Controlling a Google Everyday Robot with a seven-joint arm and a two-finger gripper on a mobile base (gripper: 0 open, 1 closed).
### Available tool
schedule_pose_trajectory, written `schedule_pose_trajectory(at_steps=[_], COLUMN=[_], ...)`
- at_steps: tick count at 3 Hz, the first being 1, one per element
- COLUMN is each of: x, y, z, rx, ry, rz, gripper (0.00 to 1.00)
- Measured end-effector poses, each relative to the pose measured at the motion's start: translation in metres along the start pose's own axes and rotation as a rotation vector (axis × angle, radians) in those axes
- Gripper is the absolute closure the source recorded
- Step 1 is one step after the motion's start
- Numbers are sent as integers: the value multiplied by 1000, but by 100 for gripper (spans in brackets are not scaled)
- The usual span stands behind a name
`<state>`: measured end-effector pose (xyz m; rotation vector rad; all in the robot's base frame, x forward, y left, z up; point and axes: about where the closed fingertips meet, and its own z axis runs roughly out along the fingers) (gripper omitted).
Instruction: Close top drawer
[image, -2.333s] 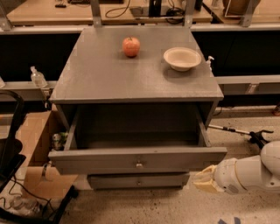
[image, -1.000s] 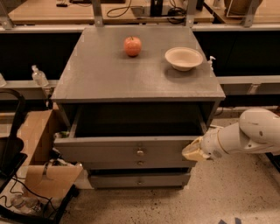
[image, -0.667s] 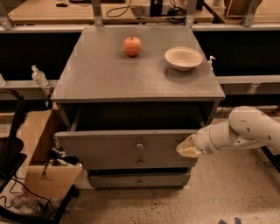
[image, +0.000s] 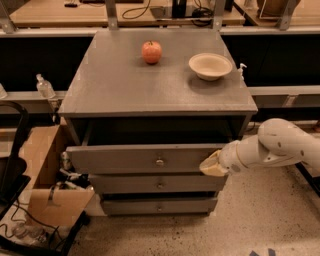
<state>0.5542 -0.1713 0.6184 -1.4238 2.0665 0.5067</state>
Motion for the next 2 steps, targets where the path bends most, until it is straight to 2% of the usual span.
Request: schedule_pose_trajectory(at_steps=[1, 2], x=[-8, -8], y=[-29, -29], z=[5, 5], rx=[12, 12], ry=[2, 2], rz=[-25, -25], gripper=[100, 100])
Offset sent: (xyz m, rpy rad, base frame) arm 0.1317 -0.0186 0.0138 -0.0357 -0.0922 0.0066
